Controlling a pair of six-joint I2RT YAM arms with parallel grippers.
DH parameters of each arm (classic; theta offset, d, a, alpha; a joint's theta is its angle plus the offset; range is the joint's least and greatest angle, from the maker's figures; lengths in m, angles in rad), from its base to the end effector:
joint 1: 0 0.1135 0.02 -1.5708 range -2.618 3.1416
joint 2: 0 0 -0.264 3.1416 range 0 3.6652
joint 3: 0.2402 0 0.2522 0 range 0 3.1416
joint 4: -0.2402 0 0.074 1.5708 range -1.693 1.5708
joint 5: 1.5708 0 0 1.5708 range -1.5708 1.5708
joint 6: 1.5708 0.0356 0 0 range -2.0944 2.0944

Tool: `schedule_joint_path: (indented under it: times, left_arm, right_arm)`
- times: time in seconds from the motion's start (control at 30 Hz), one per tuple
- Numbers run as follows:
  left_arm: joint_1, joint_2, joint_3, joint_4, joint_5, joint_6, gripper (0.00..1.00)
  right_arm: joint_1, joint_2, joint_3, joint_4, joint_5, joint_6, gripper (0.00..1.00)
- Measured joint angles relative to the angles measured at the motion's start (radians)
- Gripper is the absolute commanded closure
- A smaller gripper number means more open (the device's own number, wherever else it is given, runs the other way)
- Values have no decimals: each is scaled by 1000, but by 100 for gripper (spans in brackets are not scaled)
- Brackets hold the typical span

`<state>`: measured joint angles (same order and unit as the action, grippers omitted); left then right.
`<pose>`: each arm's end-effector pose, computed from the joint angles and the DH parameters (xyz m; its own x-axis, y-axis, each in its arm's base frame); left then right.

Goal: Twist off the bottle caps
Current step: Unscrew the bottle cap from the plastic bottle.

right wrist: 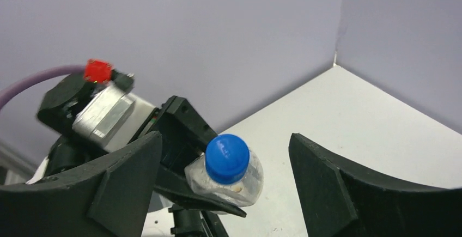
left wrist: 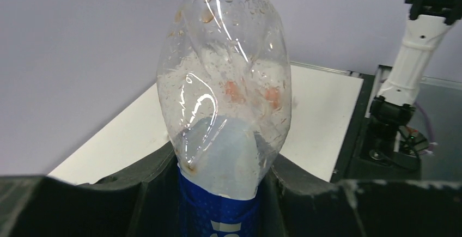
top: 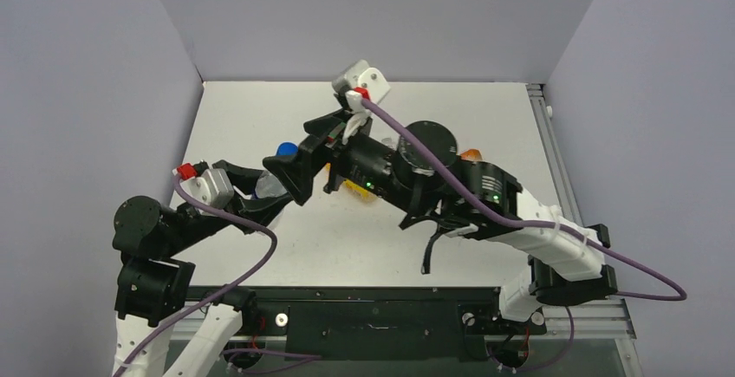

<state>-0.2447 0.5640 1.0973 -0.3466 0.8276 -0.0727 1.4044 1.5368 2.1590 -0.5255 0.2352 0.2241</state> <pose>0.0652 -0.0433 0.4490 0.1167 -0.0798 -0.9900 0.8767 0.4767 0.0649 0.0551 0.2779 0.5794 -0.1890 0.1795 -0.9654 -0.9011 0.3589 0.2431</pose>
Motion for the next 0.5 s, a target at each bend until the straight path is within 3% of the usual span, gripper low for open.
schedule_joint_path:
  times: [0.13,0.23,0.37,0.5]
  left_arm:
    - [0,-21,-26,-19,-74,86,89]
    - [0,-23,-32,-24,-106,118,89]
    - [0,-24,-40,-28,-123,139,89]
    - [0,-24,-42,-36,-125,145,89]
  right_arm:
    - [0,112,80,-58,93,29,25]
    - [-1,154,85,-88,138,49,36]
    - [-5,158,75,-93,158,71,53]
    - [-12,114,18,-57,155,84,58]
